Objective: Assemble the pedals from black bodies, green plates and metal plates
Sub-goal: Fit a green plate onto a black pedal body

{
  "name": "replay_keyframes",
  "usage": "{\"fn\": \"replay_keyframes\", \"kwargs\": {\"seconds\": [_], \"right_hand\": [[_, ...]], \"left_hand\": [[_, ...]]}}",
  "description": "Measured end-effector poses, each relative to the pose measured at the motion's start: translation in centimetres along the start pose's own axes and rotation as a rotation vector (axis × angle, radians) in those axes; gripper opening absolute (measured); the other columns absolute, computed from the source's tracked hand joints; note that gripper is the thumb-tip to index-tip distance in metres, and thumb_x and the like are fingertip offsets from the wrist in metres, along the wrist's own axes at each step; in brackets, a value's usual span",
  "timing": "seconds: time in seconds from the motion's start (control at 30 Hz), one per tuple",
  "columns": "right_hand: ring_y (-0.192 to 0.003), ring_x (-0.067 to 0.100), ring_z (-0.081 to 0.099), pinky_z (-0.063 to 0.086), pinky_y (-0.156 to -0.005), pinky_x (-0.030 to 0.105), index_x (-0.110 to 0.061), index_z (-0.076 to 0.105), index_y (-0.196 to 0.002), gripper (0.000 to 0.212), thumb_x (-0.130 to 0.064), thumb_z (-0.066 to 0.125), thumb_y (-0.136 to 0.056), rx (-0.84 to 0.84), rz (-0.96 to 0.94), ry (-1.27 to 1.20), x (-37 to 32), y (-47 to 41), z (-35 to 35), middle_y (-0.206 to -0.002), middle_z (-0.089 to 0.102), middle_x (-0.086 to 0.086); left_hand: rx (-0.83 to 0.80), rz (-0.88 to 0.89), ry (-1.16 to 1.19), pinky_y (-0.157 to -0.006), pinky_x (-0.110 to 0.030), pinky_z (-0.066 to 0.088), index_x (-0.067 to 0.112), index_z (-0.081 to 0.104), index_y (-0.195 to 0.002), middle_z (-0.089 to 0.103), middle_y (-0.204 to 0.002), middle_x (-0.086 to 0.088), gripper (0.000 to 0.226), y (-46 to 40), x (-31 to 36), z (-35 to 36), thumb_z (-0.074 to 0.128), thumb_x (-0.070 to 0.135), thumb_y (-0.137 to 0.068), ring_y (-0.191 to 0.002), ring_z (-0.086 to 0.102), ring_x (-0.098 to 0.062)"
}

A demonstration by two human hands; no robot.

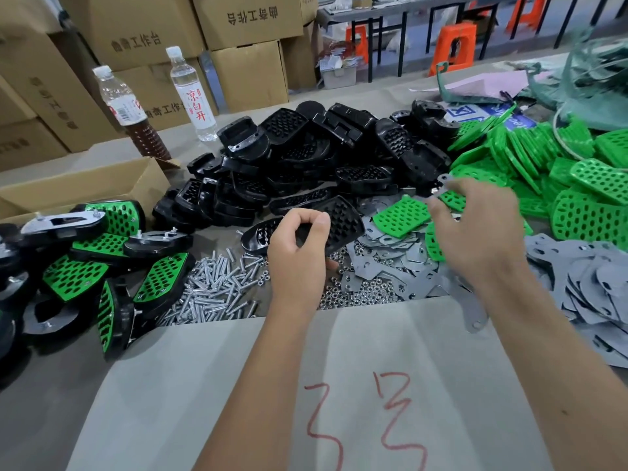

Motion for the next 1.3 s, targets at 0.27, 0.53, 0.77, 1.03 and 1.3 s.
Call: {"fn": "replay_keyframes", "kwargs": {"seconds": [0.27, 0.53, 0.77, 1.03, 1.3], "right_hand": [[-0.12, 0.043, 0.055, 0.043, -0.098, 0.051, -0.013, 0.058, -0.126, 0.057, -0.056, 0.072, -0.091, -0.15, 0.208, 0.21, 1.6, 0.5, 0.0, -0.124, 0.06, 0.021], [-0.054, 0.013, 0.055, 0.049, -0.04, 0.03, -0.024, 0.056, -0.104, 0.004, -0.022, 0.054, -0.108, 0.028, 0.048, -0.85, -1.9, 1.2, 0.1, -0.093, 0.058, 0.001], [-0.072, 0.019, 0.068, 0.053, -0.046, 0.032, -0.022, 0.044, -0.125, 0.022, -0.007, 0.045, -0.109, -0.319, -0.095, -1.071, -4.9, 3.1, 4.1, -0.098, 0.053, 0.006], [-0.089, 0.017, 0.071, 0.058, -0.062, 0.029, -0.025, 0.048, -0.125, 0.034, 0.002, 0.051, -0.106, -0.371, -0.172, -1.037, -5.8, 3.3, 4.6, -0.108, 0.063, 0.008], [-0.091, 0.018, 0.068, 0.06, -0.062, 0.03, -0.012, 0.053, -0.133, 0.032, 0.004, 0.052, -0.105, -0.366, -0.145, -1.034, -5.8, 3.5, 4.8, -0.112, 0.066, 0.005]], "left_hand": [[-0.062, -0.113, 0.144, -0.055, -0.028, 0.054, 0.037, 0.067, -0.101, 0.065, -0.118, -0.012, 0.019, 0.2, -0.5, 0.5, 0.067, 0.032, -0.083, -0.089, 0.066, -0.023], [-0.096, -0.182, 0.159, -0.049, -0.028, 0.052, 0.025, 0.07, -0.105, 0.066, -0.118, -0.015, 0.029, 0.0, -1.0, 0.7, 0.053, 0.003, -0.098, -0.081, 0.069, -0.025], [-0.119, -0.186, 0.143, -0.047, -0.031, 0.053, 0.018, 0.069, -0.111, 0.069, -0.106, -0.01, 0.03, -0.1, -0.8, 0.8, 0.047, 0.0, -0.103, -0.07, 0.07, -0.015], [-0.092, -0.192, 0.157, -0.045, -0.029, 0.051, 0.021, 0.069, -0.108, 0.072, -0.101, -0.004, 0.029, 0.0, -0.8, 0.6, 0.046, 0.004, -0.105, -0.068, 0.074, -0.016], [-0.083, -0.199, 0.178, -0.044, -0.028, 0.051, 0.019, 0.07, -0.109, 0.074, -0.098, -0.006, 0.027, 0.0, -0.7, 0.4, 0.046, 0.007, -0.106, -0.069, 0.076, -0.021]]}}
Point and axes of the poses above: each hand's wrist, its own y-axis away from the middle knuckle, its own z-axis out of the palm, x = y × z, the point moved 7 cm from there along -y, towards the middle knuckle
